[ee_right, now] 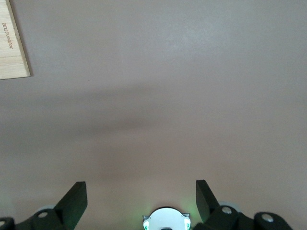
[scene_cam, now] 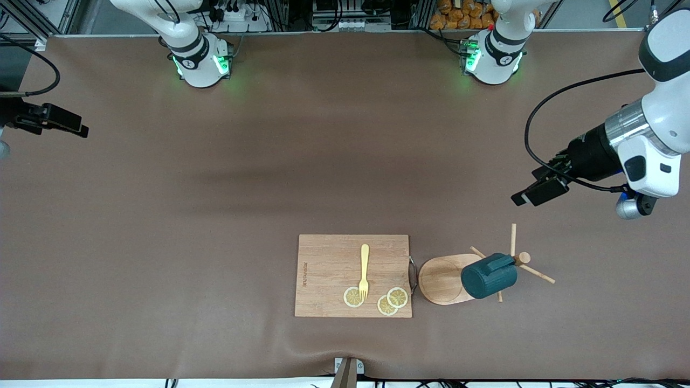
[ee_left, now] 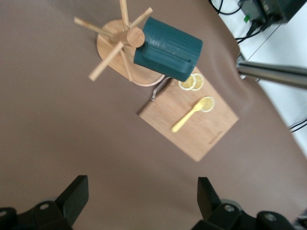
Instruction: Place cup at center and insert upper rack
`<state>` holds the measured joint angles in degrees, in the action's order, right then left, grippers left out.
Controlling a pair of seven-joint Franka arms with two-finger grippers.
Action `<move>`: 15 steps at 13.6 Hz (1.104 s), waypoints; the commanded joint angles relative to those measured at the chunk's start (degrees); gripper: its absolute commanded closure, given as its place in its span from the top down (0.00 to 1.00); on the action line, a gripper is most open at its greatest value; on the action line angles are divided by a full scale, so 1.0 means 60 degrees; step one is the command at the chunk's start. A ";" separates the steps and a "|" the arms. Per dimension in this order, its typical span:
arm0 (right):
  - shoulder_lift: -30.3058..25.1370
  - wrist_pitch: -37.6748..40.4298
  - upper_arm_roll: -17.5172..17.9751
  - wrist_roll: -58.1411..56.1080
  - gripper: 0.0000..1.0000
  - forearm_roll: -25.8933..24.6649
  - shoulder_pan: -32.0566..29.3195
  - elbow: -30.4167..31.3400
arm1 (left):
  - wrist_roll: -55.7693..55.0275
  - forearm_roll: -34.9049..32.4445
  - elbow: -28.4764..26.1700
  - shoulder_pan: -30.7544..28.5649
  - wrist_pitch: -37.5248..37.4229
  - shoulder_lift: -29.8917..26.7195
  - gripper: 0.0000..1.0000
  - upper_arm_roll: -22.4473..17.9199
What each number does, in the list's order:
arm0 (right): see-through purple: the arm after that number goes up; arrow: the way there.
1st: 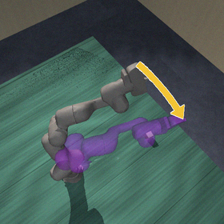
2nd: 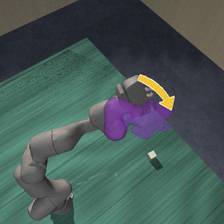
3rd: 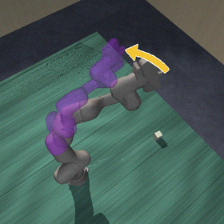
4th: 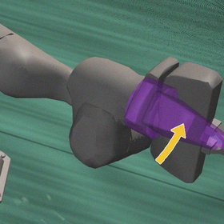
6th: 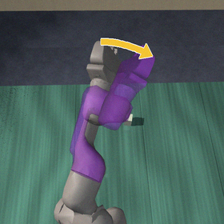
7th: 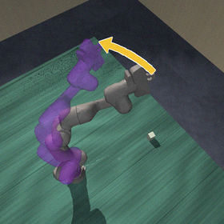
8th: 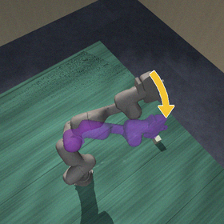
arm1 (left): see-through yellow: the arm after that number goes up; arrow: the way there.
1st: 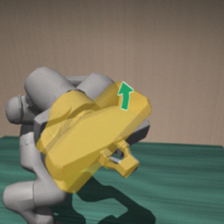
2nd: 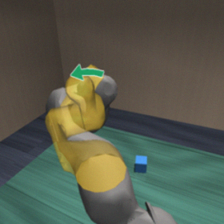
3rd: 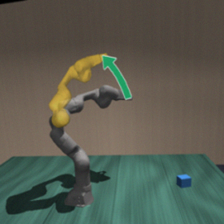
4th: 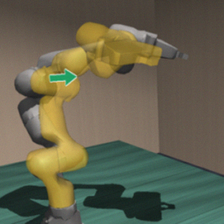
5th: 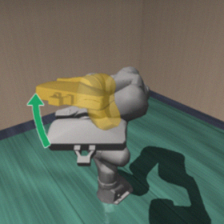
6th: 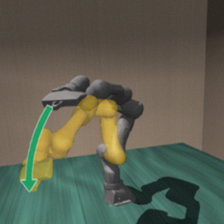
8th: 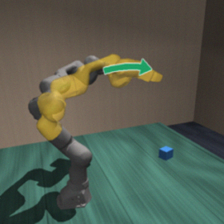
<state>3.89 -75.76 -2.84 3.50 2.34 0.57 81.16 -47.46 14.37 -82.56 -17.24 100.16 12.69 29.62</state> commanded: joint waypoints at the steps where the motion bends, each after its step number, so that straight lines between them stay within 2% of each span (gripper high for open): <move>1: -0.0063 0.0161 0.0136 0.0002 1.00 -0.0054 -0.0153 -0.0241 | 0.2130 -0.0517 -0.0244 0.1722 -0.0958 -0.0736 1.00 -0.2391; 2: -0.0077 0.0161 0.0136 0.0002 1.00 -0.0054 -0.0139 -0.0241 | 0.3067 -0.0708 -0.0259 0.2194 -0.1136 -0.0840 1.00 -0.3112; 5: -0.0092 0.0161 0.0136 0.0002 1.00 -0.0054 -0.0138 -0.0255 | 0.4700 -0.1220 -0.0303 0.2301 -0.1576 -0.1133 1.00 -0.3865; 7: -0.0121 0.0176 0.0136 -0.0013 1.00 -0.0054 -0.0139 -0.0314 | 0.4820 -0.2344 -0.0274 0.2447 -0.1809 -0.1338 1.00 -0.3969; 8: -0.0150 0.0219 0.0136 -0.0013 1.00 -0.0054 -0.0153 -0.0401 | 0.4834 -0.2568 -0.0288 0.2419 -0.1898 -0.1484 1.00 -0.3969; 15: -0.0604 0.0366 0.0121 0.0002 1.00 0.0034 -0.0139 -0.0519 | 0.5904 -0.2512 -0.0844 0.2214 -0.2266 -0.2086 1.00 -0.4130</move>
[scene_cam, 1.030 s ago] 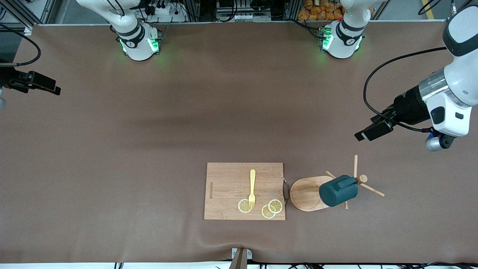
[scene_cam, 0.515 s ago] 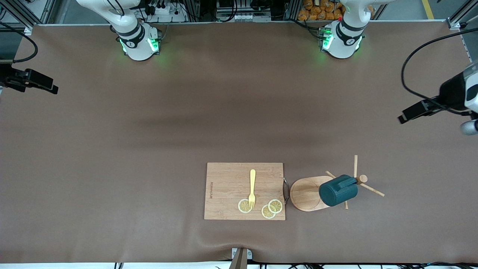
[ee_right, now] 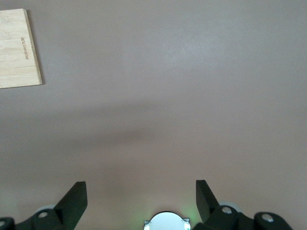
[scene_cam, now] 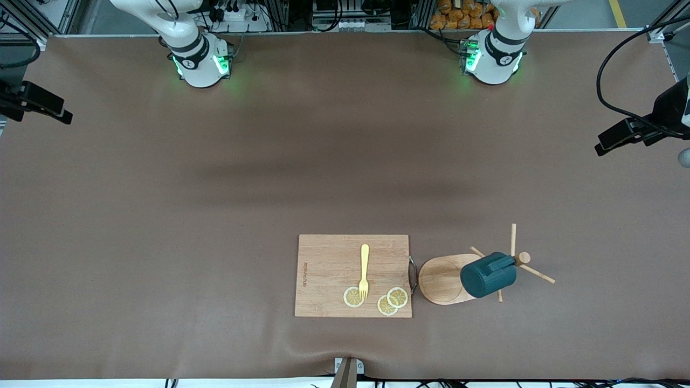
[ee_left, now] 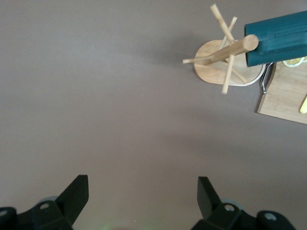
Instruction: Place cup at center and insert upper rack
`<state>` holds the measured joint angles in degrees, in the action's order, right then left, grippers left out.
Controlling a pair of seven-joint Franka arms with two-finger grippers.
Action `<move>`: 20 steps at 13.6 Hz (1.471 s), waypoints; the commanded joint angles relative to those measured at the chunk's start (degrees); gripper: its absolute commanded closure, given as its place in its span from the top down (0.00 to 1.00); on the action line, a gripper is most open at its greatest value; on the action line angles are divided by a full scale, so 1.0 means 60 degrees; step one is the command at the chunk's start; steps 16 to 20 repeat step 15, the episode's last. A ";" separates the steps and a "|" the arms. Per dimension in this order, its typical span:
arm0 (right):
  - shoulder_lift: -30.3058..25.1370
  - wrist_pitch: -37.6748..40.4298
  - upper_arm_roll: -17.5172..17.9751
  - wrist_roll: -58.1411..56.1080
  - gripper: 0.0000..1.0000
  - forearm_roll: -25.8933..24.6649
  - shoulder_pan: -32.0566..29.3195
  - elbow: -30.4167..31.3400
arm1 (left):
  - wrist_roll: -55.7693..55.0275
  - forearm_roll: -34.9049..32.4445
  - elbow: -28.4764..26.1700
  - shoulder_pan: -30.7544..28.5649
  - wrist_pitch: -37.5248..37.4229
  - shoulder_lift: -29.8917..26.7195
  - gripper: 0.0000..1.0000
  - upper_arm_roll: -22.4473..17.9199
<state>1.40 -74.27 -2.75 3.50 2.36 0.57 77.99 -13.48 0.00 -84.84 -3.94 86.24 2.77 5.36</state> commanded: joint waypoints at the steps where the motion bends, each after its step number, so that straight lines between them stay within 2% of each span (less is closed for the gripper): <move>1: -0.0248 0.0118 0.0106 0.0002 1.00 0.0031 -0.0139 0.0010 | 0.0574 -0.0102 -0.0479 -0.0002 0.0070 -0.0447 1.00 -0.0217; 3: -0.0277 0.0118 0.0106 0.0002 1.00 0.0031 -0.0139 0.0025 | 0.1555 -0.0088 -0.0857 0.0012 0.0346 -0.0709 1.00 -0.0481; 5: -0.0307 0.0205 0.0106 0.0002 1.00 0.0016 -0.0139 0.0025 | 0.1603 -0.0175 -0.1443 0.0056 0.0611 -0.1105 1.00 -0.0541; 20: -0.0307 0.0616 0.0106 0.0046 1.00 -0.0086 -0.0124 0.0025 | 0.1778 -0.0234 -0.1343 0.0100 0.0495 -0.1063 1.00 -0.0453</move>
